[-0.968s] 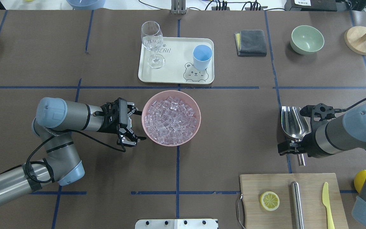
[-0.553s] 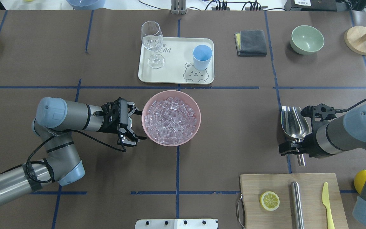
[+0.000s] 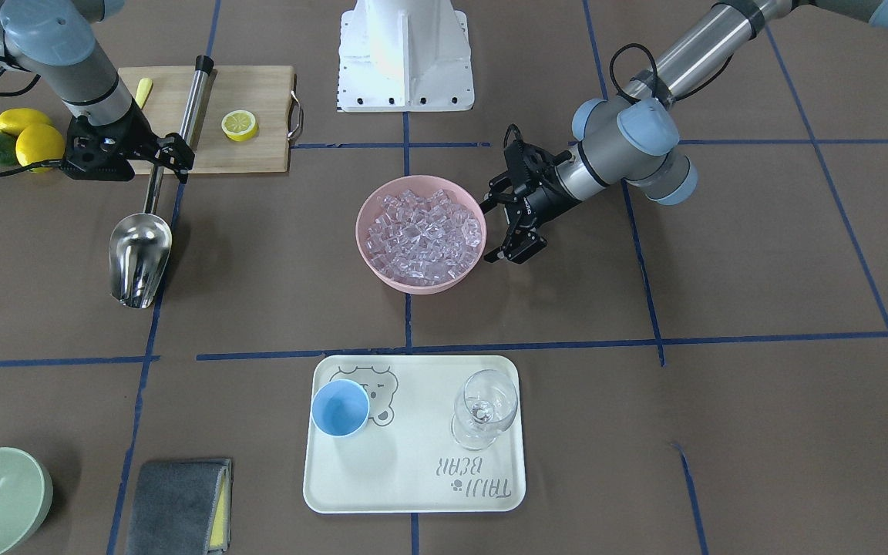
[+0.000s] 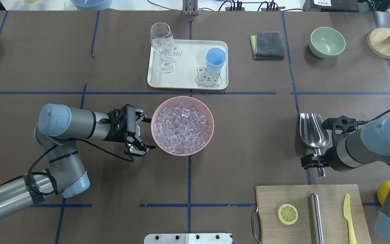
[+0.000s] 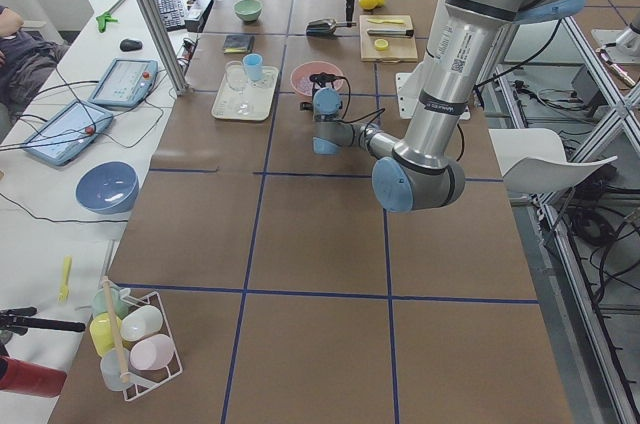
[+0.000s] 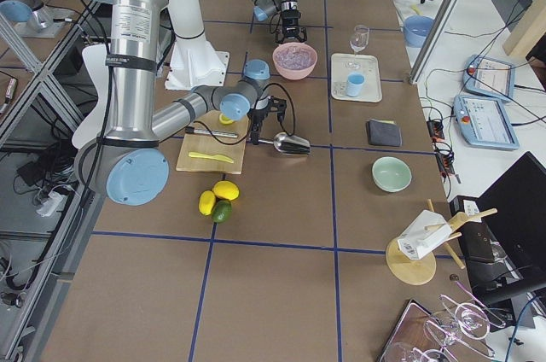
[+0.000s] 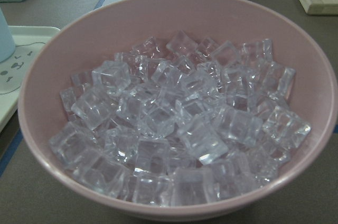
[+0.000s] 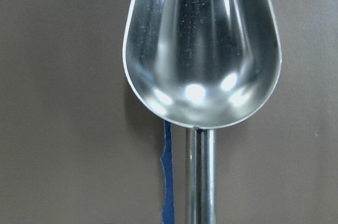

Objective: Put ice in cup with scoop
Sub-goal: 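Lift the metal scoop off the table with the right gripper, then move the scoop over the pink bowl with the right gripper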

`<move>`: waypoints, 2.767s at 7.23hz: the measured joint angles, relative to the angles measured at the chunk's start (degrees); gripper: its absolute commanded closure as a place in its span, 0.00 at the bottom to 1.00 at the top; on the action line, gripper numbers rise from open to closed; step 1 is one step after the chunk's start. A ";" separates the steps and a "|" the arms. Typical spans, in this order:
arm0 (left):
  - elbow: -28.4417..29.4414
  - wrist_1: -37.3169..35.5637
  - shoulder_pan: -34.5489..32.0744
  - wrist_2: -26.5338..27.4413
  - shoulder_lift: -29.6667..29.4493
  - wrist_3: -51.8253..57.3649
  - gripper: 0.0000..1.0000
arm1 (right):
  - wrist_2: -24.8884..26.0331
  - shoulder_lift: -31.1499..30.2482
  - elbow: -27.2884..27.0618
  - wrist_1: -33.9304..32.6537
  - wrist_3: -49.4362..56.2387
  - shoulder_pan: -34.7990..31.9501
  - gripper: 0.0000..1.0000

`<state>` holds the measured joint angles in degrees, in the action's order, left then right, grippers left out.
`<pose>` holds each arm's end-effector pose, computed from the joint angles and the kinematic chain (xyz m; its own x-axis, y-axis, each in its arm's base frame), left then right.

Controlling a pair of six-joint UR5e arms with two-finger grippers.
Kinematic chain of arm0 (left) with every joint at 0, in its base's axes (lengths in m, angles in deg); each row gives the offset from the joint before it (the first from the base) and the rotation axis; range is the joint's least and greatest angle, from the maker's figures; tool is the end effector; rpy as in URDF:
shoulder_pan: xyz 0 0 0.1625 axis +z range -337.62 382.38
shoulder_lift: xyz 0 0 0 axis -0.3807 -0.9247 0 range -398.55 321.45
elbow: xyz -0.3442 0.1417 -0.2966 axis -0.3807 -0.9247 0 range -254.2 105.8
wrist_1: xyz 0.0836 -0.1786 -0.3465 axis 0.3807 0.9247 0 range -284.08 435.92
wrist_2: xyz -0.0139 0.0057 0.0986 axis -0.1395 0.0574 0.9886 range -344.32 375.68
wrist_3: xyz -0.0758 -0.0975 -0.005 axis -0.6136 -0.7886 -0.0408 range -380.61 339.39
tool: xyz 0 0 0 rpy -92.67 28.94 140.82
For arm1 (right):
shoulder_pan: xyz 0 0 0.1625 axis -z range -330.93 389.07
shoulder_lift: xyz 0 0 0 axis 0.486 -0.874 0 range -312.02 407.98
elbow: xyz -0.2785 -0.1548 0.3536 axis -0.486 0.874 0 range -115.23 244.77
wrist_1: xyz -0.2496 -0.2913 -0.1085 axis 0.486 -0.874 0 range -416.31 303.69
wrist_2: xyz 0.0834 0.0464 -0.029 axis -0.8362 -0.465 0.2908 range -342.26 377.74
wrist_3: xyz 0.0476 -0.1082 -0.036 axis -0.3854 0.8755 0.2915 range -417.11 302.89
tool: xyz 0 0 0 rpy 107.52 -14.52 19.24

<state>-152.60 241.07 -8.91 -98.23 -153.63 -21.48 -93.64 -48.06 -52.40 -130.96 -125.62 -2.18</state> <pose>0.5400 -0.4256 0.4089 0.1288 0.9914 -0.0249 -0.0185 0.0276 0.9994 -0.3381 -0.3083 0.5337 0.7489 0.0554 0.6604 -0.0254 0.9982 -0.0550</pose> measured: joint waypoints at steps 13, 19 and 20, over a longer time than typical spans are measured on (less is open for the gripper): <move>0.00 0.17 0.00 -0.06 -0.13 0.00 0.00 | -0.24 -0.49 -1.98 -0.65 -0.03 0.37 1.00; 0.00 0.20 -0.08 -0.04 -0.14 -0.11 0.00 | 0.80 3.53 -4.95 -6.39 40.94 -4.76 1.00; 0.00 0.20 -0.08 -0.06 -0.14 -0.15 0.00 | 0.86 5.52 -5.15 -8.26 48.09 -5.53 1.00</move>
<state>-152.60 241.27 -8.99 -98.29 -153.77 -21.63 -92.78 -42.54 -57.56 -139.22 -77.53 -7.71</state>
